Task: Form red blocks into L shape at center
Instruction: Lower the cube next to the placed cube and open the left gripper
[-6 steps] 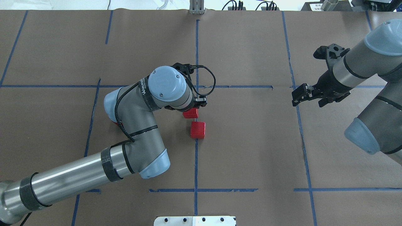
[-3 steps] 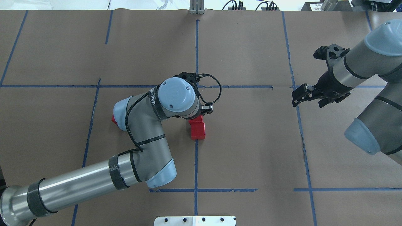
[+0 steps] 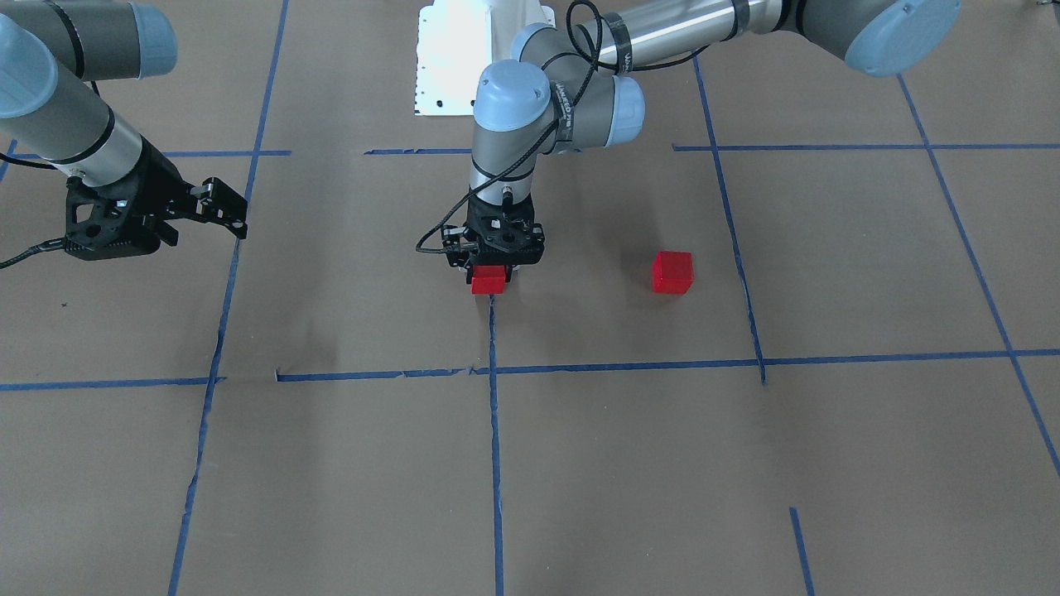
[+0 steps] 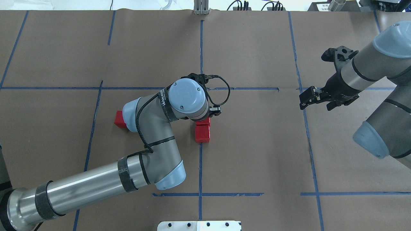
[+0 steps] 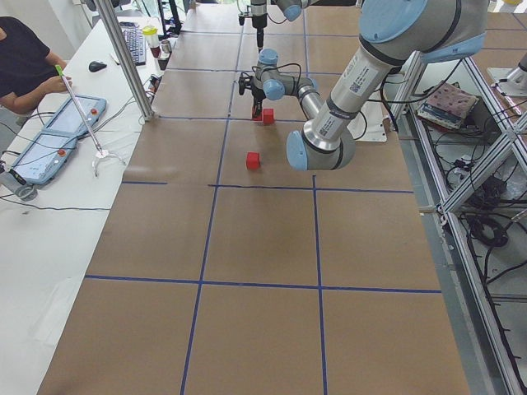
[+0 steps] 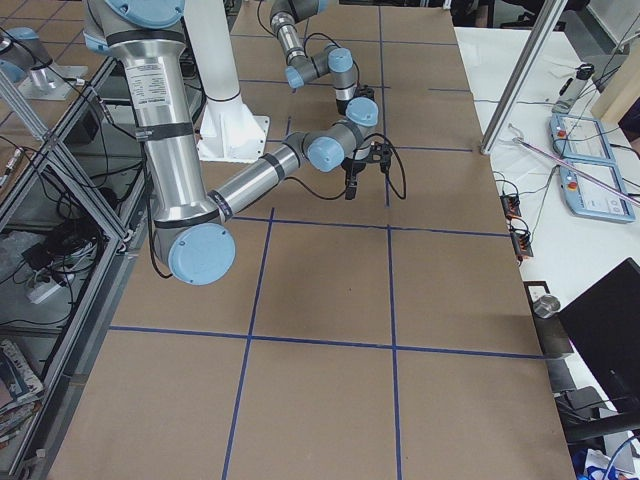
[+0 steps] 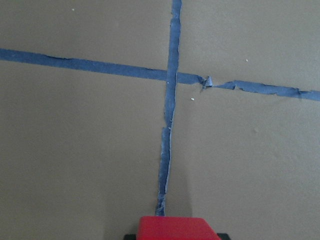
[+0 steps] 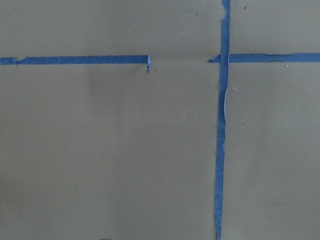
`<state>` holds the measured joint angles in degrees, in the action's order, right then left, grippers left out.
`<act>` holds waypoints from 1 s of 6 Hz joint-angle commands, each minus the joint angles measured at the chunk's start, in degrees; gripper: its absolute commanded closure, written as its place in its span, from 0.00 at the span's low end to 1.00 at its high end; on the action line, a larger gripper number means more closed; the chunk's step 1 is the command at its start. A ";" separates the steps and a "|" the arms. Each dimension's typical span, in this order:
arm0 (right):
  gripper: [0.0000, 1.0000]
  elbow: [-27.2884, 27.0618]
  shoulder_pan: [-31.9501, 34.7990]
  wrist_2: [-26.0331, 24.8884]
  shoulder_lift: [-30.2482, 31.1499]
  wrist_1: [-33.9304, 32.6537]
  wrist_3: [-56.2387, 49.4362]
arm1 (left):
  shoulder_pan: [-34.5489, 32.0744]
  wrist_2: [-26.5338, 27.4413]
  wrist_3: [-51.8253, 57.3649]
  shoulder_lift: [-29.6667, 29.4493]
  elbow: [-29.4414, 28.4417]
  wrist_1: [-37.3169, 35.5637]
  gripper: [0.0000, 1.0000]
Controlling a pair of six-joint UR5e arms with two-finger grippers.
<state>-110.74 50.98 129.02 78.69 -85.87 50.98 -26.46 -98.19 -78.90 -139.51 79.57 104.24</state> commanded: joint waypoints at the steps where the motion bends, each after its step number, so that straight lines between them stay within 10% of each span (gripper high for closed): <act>1: 0.00 0.09 0.00 0.00 -0.02 0.00 0.00 | 0.00 0.02 0.06 0.29 0.06 0.00 0.96; 4: 0.00 0.17 0.00 0.00 0.06 -0.09 -0.09 | 0.00 0.02 -0.02 0.38 0.24 -0.09 0.93; 6: 0.00 0.17 0.00 0.00 0.06 -0.09 -0.18 | 0.18 0.02 -0.02 0.38 0.24 -0.09 0.45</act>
<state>-110.57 50.98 129.02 78.75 -85.95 50.86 -26.38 -98.17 -78.92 -139.10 79.80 104.15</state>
